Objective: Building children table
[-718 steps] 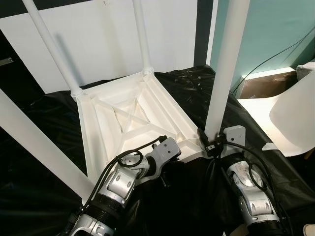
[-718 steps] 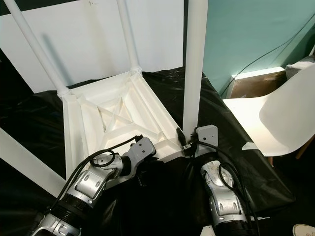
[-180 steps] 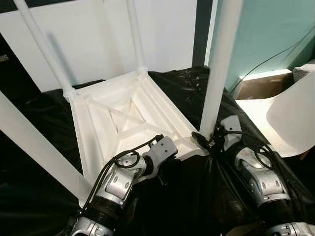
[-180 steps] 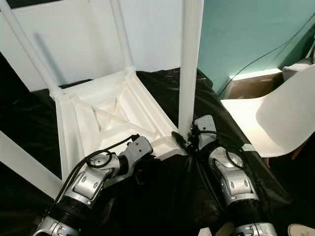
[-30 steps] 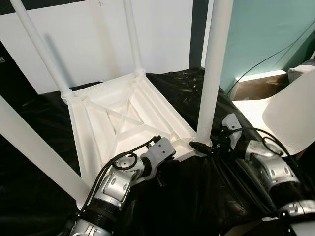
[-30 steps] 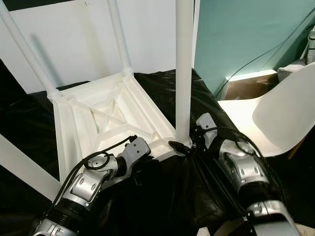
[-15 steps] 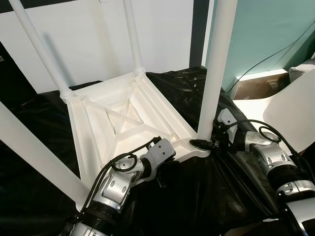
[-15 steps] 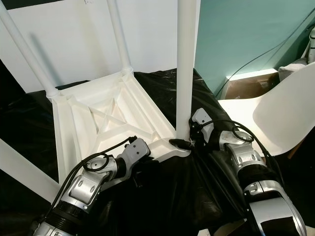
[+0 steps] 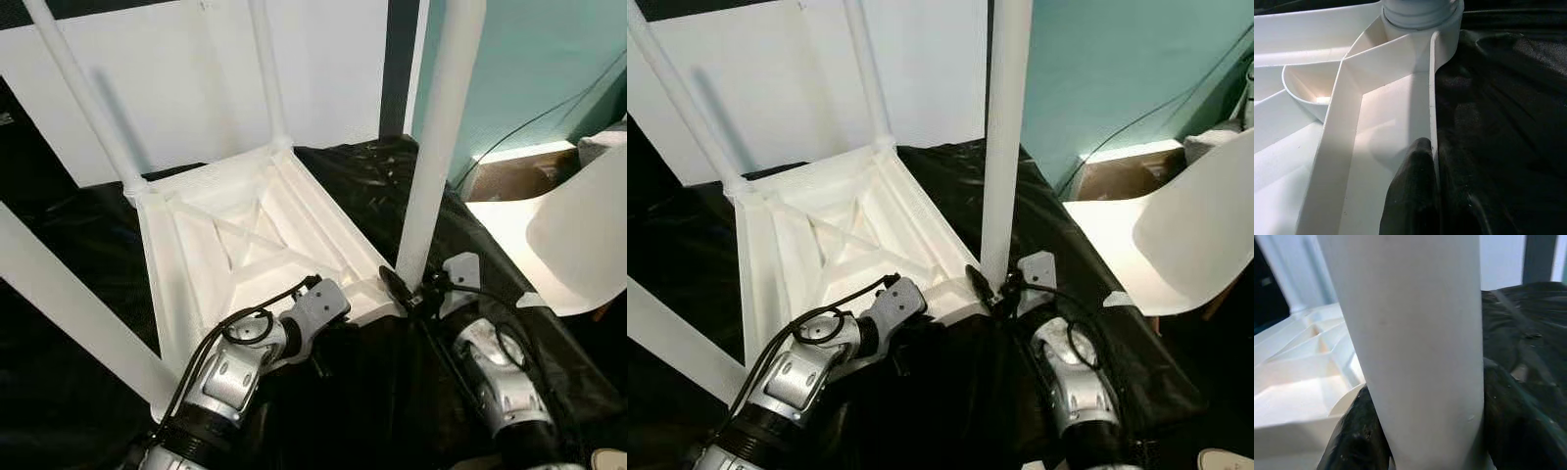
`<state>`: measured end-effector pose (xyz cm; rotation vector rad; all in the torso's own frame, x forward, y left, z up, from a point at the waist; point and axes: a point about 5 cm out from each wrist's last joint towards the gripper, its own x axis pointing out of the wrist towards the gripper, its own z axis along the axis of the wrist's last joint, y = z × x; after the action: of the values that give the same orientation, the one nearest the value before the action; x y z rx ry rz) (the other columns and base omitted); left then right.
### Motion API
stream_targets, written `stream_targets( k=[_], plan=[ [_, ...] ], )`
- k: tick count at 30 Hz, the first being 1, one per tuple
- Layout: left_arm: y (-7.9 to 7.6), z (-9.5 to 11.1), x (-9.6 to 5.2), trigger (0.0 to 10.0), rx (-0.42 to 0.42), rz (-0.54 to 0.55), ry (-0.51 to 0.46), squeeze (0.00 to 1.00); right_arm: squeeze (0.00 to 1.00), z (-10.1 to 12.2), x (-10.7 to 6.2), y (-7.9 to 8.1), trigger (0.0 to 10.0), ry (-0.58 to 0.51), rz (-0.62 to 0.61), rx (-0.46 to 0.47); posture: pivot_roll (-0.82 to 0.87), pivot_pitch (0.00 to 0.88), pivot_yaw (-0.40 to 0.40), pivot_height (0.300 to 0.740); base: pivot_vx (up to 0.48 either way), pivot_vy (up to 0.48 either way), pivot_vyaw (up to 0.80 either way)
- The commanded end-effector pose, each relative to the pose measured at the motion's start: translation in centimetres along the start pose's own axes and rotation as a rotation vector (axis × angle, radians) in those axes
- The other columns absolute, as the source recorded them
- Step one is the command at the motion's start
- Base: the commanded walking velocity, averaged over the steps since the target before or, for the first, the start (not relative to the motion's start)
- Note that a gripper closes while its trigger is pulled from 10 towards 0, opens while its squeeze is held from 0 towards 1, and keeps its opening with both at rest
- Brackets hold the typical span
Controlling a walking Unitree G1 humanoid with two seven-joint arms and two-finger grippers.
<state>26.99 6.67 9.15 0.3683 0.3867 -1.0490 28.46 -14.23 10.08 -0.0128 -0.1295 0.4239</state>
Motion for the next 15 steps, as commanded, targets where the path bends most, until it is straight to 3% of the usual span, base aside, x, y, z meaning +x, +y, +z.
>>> stream_targets(
  k=[1,6,8,9,10,11,15],
  plan=[
    [-0.8,-4.7,0.3,10.0,-0.142,0.054,0.17,0.0,0.0,-0.1,0.5,1.2,0.0,-0.021,-0.003,0.074,0.1,0.0,0.036,0.74,0.0,0.0,0.0],
    [-0.9,-4.7,0.3,10.0,-0.138,0.045,0.173,0.0,0.0,0.0,0.6,1.6,0.0,-0.015,-0.033,0.086,0.09,0.0,0.043,0.74,0.0,0.0,0.0],
    [-0.8,-4.8,0.3,10.0,-0.137,0.046,0.174,0.0,0.0,0.1,0.7,2.2,10.0,0.003,-0.008,0.049,0.09,0.0,0.041,0.74,0.0,0.0,0.0],
    [-0.8,-4.8,0.3,10.0,-0.137,0.046,0.174,0.0,0.0,0.1,0.7,2.2,10.0,0.003,-0.008,0.049,0.09,0.0,0.041,0.74,0.0,0.0,0.0],
    [-0.8,-4.8,0.3,10.0,-0.138,0.048,0.174,0.0,0.37,0.1,0.8,2.5,10.0,0.015,0.026,0.042,0.09,0.0,0.041,0.74,0.0,0.0,0.0],
    [-0.7,-4.7,0.3,10.0,-0.138,0.049,0.174,0.0,1.0,0.2,0.9,2.9,10.0,0.025,0.109,0.045,0.09,0.0,0.041,0.74,0.0,0.0,0.0],
    [-0.6,-4.7,0.4,10.0,-0.138,0.05,0.173,0.0,1.0,0.4,1.1,3.3,10.0,0.051,0.285,0.025,0.08,0.0,0.037,0.74,0.0,0.0,0.0]
  ],
)
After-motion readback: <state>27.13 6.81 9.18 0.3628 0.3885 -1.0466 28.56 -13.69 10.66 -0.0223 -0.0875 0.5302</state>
